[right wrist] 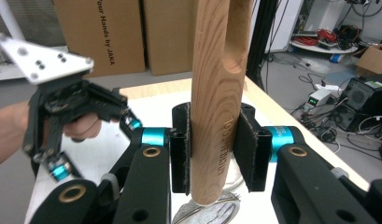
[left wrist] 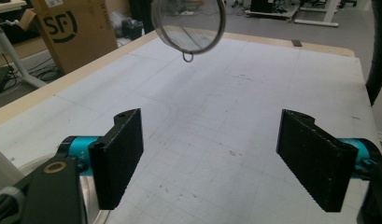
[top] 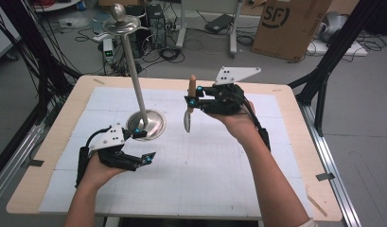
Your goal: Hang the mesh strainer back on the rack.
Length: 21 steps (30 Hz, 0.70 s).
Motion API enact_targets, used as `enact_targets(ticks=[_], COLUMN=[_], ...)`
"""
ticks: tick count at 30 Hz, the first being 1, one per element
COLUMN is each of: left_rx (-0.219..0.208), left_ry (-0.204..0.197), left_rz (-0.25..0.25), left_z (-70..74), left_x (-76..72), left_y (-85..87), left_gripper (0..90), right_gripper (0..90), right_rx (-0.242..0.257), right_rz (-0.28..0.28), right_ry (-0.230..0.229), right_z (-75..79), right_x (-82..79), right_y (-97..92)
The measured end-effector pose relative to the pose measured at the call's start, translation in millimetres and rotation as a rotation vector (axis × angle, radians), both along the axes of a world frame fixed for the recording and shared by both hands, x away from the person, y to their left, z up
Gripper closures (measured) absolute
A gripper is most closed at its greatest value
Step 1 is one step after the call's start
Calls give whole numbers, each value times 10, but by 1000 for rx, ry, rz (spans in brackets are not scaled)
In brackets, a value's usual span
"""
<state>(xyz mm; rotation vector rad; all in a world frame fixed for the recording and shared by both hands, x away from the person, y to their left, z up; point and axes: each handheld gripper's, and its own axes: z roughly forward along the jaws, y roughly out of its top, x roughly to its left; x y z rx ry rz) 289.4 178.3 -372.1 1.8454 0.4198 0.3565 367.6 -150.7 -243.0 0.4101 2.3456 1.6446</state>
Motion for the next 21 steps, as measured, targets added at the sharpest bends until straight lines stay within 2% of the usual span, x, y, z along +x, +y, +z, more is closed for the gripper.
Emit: enact_targets(ticks=[8, 16, 21], left_rx=[-8, -11, -15], left_ry=[-1, -4, -5], left_rz=[18, 18, 18], left_z=[2, 1, 3], left_x=[5, 1, 2], left_y=[25, 6, 11], left_gripper=[222, 218, 217], right_gripper=[695, 694, 695], right_rx=[-30, -47, -53], right_rz=[30, 36, 46], right_ry=[-20, 10, -1], right_z=[206, 351, 490], right_x=[166, 340, 427], right_y=[159, 351, 490])
